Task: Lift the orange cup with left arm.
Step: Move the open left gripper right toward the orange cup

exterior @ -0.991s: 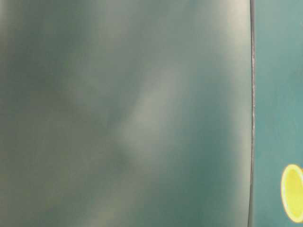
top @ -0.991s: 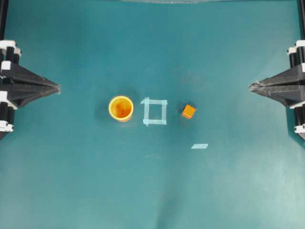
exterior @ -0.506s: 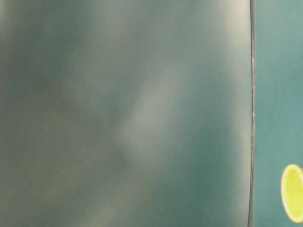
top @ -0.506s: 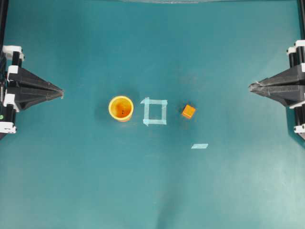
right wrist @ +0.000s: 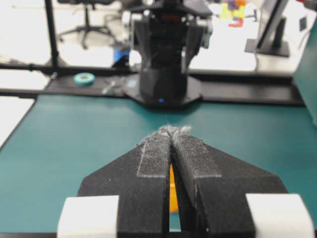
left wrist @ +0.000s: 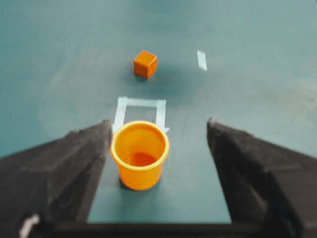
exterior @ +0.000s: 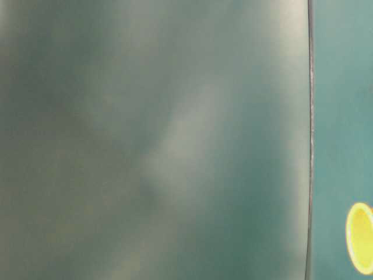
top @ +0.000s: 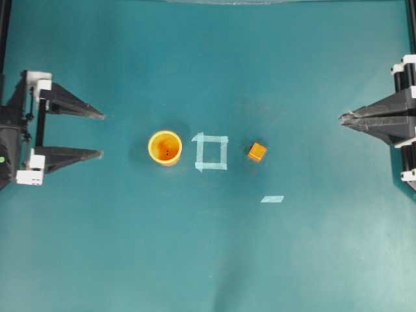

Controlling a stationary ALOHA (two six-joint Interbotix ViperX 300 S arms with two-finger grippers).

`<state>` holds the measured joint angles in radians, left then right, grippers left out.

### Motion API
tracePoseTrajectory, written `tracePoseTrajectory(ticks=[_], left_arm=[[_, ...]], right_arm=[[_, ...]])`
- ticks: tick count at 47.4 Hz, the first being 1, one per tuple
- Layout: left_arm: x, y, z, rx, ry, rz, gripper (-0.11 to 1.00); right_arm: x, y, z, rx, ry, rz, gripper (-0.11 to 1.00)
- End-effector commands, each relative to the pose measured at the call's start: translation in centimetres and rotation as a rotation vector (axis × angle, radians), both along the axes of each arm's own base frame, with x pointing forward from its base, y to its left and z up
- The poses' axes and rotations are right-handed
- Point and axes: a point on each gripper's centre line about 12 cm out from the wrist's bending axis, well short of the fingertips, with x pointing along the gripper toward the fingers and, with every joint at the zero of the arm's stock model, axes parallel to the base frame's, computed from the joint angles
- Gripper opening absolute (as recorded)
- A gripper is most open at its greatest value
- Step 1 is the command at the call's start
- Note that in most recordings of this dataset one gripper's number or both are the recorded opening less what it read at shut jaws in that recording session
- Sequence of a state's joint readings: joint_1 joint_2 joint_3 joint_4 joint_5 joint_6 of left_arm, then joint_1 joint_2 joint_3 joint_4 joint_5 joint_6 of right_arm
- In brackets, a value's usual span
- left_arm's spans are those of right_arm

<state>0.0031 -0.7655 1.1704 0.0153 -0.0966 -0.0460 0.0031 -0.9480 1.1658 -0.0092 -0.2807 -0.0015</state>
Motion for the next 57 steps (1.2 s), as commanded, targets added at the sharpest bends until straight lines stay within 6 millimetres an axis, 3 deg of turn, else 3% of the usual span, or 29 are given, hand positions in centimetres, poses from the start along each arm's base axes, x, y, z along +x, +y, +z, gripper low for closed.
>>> tracePoseTrajectory(ticks=[1, 21, 57], left_arm=[[0.9, 0.0, 0.0, 0.0, 0.003, -0.002, 0.78], [4.2, 1.5, -3.1, -0.006, 0.159, 0.055, 0.86], [6.6, 1.8, -10.6, -0.091, 0.353, 0.102, 0.86]], right_arm=[[0.2, 0.0, 1.1, -0.003, -0.028, -0.001, 0.0], [0.2, 0.0, 1.1, -0.003, -0.025, -0.001, 0.0], [0.4, 0.0, 0.8, -0.006, -0.005, -0.001, 0.0]])
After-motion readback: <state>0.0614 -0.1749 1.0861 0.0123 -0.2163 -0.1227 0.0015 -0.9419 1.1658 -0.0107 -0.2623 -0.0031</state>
